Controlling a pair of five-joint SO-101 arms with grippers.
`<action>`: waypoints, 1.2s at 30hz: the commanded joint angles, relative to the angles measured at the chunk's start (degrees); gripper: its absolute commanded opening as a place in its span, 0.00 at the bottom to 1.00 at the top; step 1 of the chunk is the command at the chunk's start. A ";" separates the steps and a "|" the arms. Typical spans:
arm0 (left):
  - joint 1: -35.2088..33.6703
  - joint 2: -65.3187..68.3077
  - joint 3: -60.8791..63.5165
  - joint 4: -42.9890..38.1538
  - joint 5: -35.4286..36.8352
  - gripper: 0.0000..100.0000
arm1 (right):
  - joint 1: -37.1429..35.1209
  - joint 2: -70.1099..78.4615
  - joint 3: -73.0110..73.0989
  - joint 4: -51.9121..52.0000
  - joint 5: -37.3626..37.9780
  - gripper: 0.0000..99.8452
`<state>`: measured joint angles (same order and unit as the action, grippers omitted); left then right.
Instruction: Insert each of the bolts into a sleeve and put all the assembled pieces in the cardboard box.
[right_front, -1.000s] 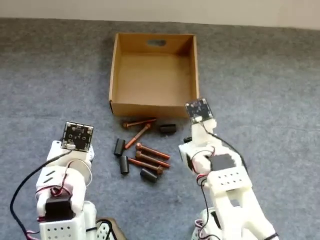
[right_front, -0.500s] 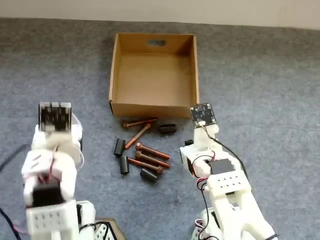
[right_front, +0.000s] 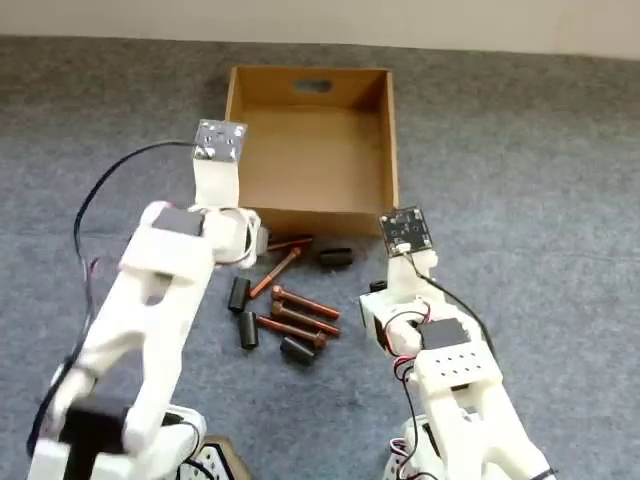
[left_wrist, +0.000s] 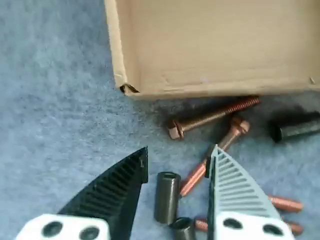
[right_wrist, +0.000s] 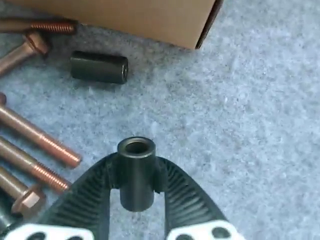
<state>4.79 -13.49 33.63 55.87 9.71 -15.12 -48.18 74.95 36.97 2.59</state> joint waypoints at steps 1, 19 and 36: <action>0.75 6.46 -6.29 0.18 4.13 0.19 | 0.75 -1.36 -0.04 -1.10 -0.53 0.01; 0.40 19.56 -7.78 -4.84 4.48 0.13 | 0.57 -1.36 0.13 -1.10 -0.18 0.01; 0.48 20.09 -8.04 -7.47 4.13 0.06 | 0.57 -1.36 0.13 -1.10 -0.09 0.01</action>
<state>5.05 6.81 27.74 49.27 13.76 -15.12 -48.18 75.38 36.79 2.59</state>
